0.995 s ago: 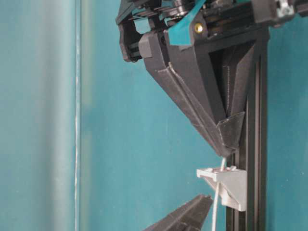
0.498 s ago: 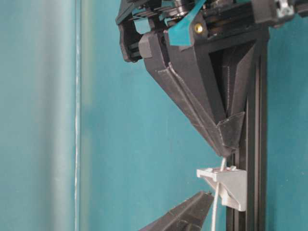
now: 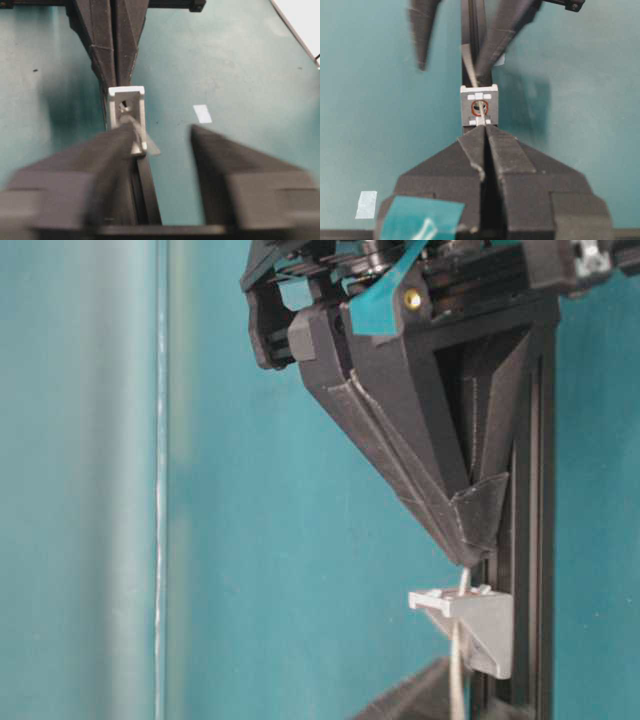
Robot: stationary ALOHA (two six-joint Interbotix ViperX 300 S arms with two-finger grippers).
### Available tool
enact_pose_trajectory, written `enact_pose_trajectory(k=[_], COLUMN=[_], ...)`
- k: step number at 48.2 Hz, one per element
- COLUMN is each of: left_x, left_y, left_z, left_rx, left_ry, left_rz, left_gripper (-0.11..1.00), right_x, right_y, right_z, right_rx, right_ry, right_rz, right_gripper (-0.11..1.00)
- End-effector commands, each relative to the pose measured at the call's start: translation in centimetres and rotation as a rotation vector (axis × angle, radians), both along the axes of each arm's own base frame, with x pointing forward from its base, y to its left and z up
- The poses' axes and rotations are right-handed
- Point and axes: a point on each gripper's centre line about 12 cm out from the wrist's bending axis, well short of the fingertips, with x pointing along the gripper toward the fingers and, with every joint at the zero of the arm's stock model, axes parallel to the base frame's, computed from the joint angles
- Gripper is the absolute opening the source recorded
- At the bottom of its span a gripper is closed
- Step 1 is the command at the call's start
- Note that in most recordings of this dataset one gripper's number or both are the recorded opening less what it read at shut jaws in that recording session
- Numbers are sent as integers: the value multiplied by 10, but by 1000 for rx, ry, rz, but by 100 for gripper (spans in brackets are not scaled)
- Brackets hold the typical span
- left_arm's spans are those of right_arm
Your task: Insert the wire into the hole on the left side and pull it with the left arm.
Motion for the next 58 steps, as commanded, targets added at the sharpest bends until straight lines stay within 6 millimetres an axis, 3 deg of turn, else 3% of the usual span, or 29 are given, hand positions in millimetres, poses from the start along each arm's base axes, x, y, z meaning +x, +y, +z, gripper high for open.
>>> enact_pose_trajectory(k=[1,7,42,47,56,58], left_x=[4,3,4,3,3,3], left_y=[-3,-5,-7,-7,-7,-7], left_z=[11,11,10,10,9,9], left_rx=[-11,-10,-8,-7,-4,-1], left_ry=[-37,-37,-28,-25,-16,-16], left_rz=[-3,-10,-16,-16,-18,-17], left_gripper=[-3,-10,-10,-10,-10,-10], right_x=[4,4,4,4,2,1], right_y=[-3,-3,-2,-2,-1,-1], right_z=[7,7,5,9,18,19], right_rx=[7,7,17,22,22,21], right_ry=[-18,-18,5,-1,-17,-19], right_rz=[-10,-10,-6,-5,4,8], right_gripper=[1,1,1,18,69,73])
